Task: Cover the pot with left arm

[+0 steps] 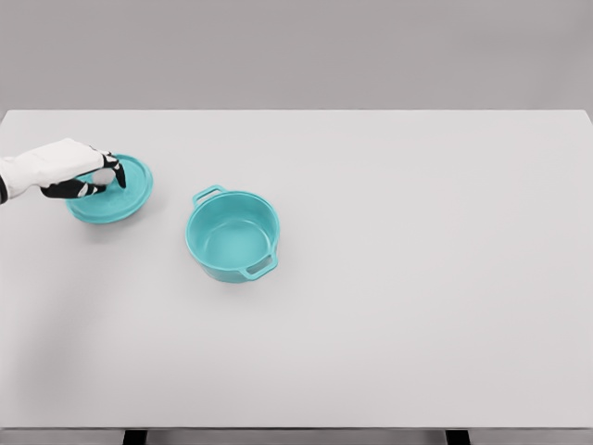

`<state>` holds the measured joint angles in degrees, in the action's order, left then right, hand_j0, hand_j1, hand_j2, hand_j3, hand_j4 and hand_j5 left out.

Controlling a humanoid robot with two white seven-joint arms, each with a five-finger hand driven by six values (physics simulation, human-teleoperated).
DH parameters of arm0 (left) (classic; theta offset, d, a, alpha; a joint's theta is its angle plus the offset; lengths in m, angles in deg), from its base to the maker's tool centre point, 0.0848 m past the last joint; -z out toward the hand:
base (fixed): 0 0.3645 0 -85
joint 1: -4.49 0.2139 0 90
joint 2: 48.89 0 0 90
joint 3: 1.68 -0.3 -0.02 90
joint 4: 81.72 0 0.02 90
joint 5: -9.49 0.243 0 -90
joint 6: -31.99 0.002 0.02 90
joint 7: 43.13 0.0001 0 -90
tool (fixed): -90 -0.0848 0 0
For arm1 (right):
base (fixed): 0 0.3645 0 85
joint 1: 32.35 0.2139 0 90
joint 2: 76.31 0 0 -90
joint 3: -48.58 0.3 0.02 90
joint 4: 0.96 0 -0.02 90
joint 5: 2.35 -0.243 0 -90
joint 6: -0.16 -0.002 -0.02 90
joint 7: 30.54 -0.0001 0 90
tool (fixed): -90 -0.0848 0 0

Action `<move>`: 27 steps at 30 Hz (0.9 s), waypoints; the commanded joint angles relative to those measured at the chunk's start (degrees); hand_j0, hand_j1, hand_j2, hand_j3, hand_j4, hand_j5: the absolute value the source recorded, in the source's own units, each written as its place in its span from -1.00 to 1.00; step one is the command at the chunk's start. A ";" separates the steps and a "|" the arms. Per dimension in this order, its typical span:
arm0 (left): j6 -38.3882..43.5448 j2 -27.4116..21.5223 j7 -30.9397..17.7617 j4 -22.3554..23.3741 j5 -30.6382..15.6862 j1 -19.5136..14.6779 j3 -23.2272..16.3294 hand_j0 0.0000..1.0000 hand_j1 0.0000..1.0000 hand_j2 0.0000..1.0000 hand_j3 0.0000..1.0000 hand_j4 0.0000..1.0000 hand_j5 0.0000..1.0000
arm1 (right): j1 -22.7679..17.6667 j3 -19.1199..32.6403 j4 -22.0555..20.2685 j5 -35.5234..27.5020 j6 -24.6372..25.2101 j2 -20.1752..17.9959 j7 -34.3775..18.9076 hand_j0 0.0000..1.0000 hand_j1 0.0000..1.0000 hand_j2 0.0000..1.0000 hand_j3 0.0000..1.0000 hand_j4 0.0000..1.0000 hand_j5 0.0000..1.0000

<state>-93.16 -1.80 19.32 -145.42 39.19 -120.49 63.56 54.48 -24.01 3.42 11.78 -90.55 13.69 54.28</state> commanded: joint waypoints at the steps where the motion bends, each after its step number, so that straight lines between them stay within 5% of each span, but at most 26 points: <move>1: 0.15 -0.95 0.04 -2.12 -1.22 0.00 0.06 0.00 0.00 0.00 0.00 0.00 0.00 | 0.00 -0.01 0.02 0.02 0.00 0.01 -0.01 1.00 1.00 1.00 1.00 1.00 1.00; 11: 0.15 -3.24 2.67 -11.97 -2.02 3.08 0.06 -0.02 -0.02 -0.02 -0.02 -0.02 -0.02 | 0.00 -0.01 0.02 0.02 0.00 0.01 -0.01 1.00 1.00 1.00 1.00 1.00 1.00; 27: 0.15 -3.94 4.70 -20.23 -3.25 4.04 -4.50 -0.02 -0.02 -0.02 -0.02 -0.02 -0.02 | 0.00 -0.01 0.02 0.02 0.00 0.01 -0.01 1.00 1.00 1.00 1.00 1.00 1.00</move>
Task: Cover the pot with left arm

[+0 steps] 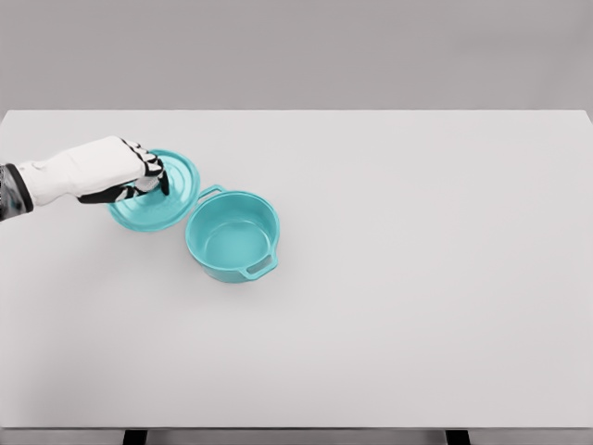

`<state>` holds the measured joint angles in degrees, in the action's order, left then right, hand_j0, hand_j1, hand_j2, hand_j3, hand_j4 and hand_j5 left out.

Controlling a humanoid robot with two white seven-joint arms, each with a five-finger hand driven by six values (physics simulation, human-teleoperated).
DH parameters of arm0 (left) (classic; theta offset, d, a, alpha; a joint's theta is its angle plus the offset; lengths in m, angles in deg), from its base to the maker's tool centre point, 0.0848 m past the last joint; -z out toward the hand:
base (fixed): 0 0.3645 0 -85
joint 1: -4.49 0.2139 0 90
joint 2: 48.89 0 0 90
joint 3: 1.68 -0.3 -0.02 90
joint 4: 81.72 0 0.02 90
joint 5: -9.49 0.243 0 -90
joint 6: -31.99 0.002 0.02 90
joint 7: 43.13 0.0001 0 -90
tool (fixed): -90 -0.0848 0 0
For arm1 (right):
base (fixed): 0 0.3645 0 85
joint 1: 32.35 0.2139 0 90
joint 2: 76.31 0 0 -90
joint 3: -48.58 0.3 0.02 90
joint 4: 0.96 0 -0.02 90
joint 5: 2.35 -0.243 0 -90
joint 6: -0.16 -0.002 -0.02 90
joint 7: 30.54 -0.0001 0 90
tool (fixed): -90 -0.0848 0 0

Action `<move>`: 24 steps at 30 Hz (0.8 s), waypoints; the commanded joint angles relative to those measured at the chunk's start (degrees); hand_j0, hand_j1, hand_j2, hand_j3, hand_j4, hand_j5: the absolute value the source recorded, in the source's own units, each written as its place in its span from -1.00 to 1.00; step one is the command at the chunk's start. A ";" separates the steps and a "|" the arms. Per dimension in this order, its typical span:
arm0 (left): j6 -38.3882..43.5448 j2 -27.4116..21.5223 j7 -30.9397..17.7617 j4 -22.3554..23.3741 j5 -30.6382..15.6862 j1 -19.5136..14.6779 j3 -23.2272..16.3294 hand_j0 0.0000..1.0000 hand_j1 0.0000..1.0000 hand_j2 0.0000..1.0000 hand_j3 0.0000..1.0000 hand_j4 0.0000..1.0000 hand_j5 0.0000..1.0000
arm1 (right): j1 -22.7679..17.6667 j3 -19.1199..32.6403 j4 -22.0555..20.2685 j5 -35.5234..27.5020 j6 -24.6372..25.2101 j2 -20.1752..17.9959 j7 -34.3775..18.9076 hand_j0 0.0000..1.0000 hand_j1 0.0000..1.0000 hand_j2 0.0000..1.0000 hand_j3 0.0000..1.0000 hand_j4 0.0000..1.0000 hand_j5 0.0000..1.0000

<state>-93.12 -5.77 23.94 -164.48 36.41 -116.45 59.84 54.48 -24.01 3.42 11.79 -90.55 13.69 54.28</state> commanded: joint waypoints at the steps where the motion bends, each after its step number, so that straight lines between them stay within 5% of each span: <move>1: 0.11 0.02 0.08 -1.35 -0.72 0.00 -1.67 -0.03 -0.03 -0.03 -0.03 -0.03 -0.03 | 0.00 -0.01 0.02 0.01 0.00 0.01 -0.01 1.00 1.00 1.00 1.00 1.00 1.00; 13: 0.11 0.82 0.08 -7.94 -0.37 1.05 -3.86 -0.03 -0.03 -0.03 -0.03 -0.03 -0.03 | 0.00 -0.01 0.02 0.01 0.00 0.01 -0.01 1.00 1.00 1.00 1.00 1.00 1.00; 24: 0.11 4.15 0.08 -7.50 1.21 0.62 -5.36 -0.03 -0.03 -0.03 -0.03 -0.03 -0.03 | 0.00 -0.01 0.02 0.01 0.00 0.01 -0.01 1.00 1.00 1.00 1.00 1.00 1.00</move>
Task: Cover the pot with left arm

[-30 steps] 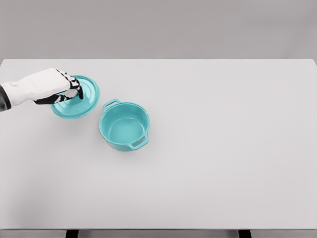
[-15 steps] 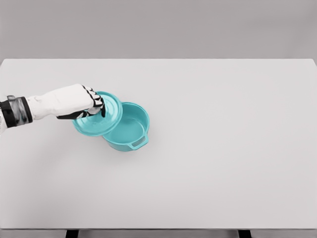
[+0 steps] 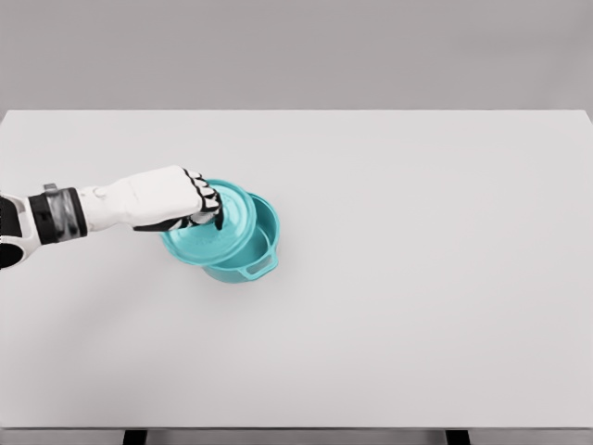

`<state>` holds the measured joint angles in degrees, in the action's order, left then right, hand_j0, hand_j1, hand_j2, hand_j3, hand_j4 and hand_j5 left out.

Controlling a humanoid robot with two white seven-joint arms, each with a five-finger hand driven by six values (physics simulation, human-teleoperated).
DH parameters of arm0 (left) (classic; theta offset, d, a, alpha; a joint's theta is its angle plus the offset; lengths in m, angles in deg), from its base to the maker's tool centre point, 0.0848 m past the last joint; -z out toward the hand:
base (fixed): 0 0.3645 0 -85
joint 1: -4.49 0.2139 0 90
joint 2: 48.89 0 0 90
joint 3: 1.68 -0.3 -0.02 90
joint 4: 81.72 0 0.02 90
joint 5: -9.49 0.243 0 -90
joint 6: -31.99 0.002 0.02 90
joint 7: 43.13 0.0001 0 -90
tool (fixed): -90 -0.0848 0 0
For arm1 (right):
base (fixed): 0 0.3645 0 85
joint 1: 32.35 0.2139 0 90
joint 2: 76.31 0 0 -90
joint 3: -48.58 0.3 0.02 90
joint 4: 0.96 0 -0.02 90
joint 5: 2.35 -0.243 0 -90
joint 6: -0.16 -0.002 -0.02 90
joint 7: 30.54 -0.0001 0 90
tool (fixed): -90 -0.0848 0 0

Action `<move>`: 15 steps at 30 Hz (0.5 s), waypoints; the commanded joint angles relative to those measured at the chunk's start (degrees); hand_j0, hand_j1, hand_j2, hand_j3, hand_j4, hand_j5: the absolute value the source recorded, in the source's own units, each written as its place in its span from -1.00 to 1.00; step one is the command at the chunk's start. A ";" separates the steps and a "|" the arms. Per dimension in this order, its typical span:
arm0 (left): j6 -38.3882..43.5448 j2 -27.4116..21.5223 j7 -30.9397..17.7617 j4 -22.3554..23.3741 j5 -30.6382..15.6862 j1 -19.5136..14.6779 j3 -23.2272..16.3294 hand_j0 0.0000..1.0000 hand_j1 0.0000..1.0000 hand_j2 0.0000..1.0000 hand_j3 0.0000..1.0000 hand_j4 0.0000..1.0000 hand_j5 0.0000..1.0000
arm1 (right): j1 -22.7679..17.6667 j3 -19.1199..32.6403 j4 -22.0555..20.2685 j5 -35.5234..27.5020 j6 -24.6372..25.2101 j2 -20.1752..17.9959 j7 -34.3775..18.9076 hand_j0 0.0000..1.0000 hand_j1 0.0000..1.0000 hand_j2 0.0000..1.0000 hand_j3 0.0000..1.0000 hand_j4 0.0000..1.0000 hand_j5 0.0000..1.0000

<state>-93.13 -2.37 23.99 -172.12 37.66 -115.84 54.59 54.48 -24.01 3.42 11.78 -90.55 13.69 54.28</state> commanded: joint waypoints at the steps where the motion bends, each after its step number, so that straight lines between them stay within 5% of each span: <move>1: 0.11 0.93 0.03 0.14 -0.04 0.00 -0.11 -0.03 -0.03 -0.03 -0.03 -0.03 -0.03 | 0.00 -0.01 0.02 0.02 0.00 0.01 -0.01 1.00 1.00 1.00 1.00 1.00 1.00; 15: 0.11 3.48 -0.06 0.22 1.28 -0.35 -0.46 -0.03 -0.03 -0.03 -0.03 -0.03 -0.03 | 0.00 -0.01 0.02 0.02 0.00 0.01 -0.01 1.00 1.00 1.00 1.00 1.00 1.00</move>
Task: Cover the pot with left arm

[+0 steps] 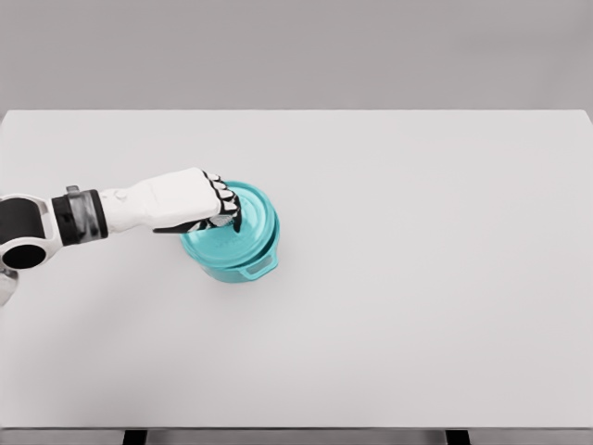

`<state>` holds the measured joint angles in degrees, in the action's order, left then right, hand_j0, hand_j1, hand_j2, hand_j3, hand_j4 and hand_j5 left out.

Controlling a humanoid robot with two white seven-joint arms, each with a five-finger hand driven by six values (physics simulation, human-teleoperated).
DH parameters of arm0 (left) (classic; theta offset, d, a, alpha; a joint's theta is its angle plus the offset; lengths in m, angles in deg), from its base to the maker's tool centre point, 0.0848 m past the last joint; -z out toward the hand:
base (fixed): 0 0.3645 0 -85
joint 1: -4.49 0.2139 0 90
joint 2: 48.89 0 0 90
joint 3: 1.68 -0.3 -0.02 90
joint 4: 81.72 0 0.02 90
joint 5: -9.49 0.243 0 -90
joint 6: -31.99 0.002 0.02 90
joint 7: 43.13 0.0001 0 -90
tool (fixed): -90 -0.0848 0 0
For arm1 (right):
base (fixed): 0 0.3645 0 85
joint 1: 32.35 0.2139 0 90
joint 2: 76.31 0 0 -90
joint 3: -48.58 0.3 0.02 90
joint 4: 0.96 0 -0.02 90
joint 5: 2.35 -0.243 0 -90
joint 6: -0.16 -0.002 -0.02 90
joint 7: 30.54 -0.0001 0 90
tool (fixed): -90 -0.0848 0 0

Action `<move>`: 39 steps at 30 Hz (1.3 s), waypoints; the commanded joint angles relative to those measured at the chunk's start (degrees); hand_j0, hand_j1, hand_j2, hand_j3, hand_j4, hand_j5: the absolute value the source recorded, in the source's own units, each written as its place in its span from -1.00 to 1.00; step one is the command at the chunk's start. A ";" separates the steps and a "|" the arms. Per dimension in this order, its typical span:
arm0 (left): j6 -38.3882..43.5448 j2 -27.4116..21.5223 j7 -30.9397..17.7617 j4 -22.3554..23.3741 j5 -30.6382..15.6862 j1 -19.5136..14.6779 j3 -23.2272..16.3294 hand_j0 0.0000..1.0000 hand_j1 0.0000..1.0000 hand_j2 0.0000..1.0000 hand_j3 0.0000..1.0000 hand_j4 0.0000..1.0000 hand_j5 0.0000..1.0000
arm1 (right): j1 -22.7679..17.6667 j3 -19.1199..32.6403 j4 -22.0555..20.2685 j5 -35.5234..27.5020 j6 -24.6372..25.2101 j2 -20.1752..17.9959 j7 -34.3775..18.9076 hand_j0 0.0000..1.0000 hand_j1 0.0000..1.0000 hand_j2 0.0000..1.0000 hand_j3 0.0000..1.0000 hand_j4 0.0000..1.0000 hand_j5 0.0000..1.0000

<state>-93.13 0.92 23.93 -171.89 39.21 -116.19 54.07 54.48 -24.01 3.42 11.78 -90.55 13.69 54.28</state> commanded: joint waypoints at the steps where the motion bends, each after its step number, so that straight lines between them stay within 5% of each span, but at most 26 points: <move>1: 0.11 0.19 0.09 0.00 -0.28 0.00 0.06 -0.03 -0.03 -0.03 -0.03 -0.03 -0.03 | 0.00 -0.01 0.02 0.02 0.00 0.01 -0.01 1.00 1.00 1.00 1.00 1.00 1.00; 39: 0.11 1.86 0.09 2.20 1.22 0.70 -0.03 0.06 0.06 0.06 0.06 0.06 0.06 | 0.00 -0.01 0.02 0.02 0.00 0.01 -0.01 1.00 1.00 1.00 1.00 1.00 1.00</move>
<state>-92.43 2.91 24.91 -169.89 38.18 -115.48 54.13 54.48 -24.01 3.41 11.79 -90.55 13.69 54.28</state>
